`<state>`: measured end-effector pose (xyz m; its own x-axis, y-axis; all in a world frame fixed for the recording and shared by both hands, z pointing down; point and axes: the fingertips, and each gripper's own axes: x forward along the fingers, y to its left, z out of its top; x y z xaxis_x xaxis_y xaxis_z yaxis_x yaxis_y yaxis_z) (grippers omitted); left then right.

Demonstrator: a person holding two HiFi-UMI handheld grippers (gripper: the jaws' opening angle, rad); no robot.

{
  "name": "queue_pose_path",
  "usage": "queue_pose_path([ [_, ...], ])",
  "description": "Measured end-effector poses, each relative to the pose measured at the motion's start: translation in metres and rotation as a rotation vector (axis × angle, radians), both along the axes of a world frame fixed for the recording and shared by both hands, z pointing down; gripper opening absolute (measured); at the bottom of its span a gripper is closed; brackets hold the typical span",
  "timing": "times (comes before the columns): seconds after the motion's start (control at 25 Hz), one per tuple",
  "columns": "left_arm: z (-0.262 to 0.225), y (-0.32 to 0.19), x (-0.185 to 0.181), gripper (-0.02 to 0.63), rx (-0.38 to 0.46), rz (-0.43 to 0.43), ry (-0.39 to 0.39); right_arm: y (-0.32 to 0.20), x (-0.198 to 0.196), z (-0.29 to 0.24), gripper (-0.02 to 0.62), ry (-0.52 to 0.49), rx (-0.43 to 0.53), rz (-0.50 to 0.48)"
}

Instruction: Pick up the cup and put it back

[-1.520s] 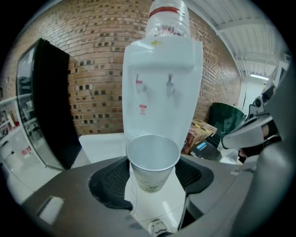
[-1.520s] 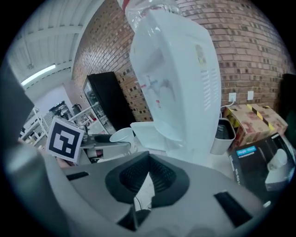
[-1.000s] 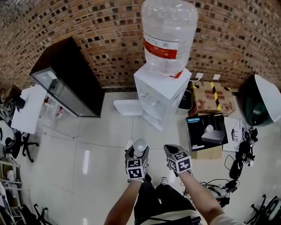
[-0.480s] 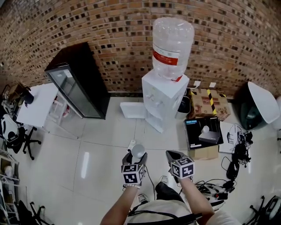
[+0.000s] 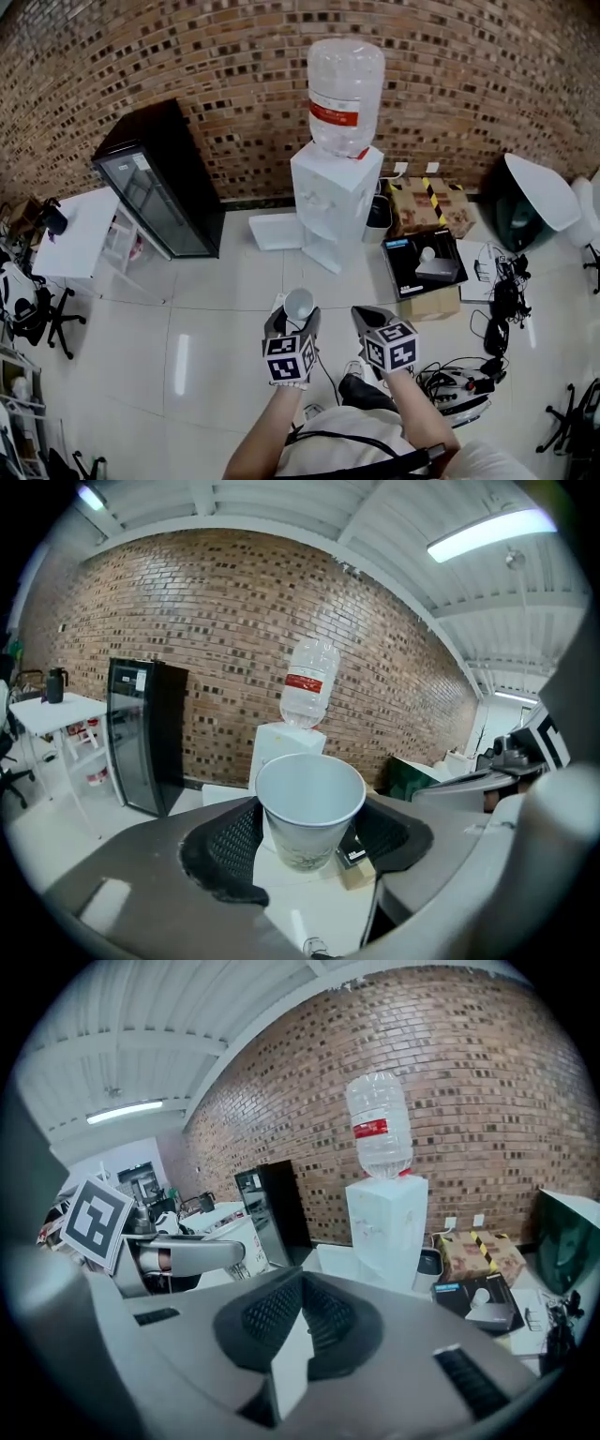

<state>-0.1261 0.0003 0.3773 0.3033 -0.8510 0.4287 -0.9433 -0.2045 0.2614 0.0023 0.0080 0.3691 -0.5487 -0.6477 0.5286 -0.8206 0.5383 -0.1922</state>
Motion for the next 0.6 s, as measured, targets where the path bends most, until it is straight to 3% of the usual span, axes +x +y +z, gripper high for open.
queue_pose_path([
  [0.6, -0.022, 0.017, 0.013, 0.314, 0.035, 0.020, 0.001, 0.026, 0.024, -0.022, 0.011, -0.019, 0.033, 0.050],
])
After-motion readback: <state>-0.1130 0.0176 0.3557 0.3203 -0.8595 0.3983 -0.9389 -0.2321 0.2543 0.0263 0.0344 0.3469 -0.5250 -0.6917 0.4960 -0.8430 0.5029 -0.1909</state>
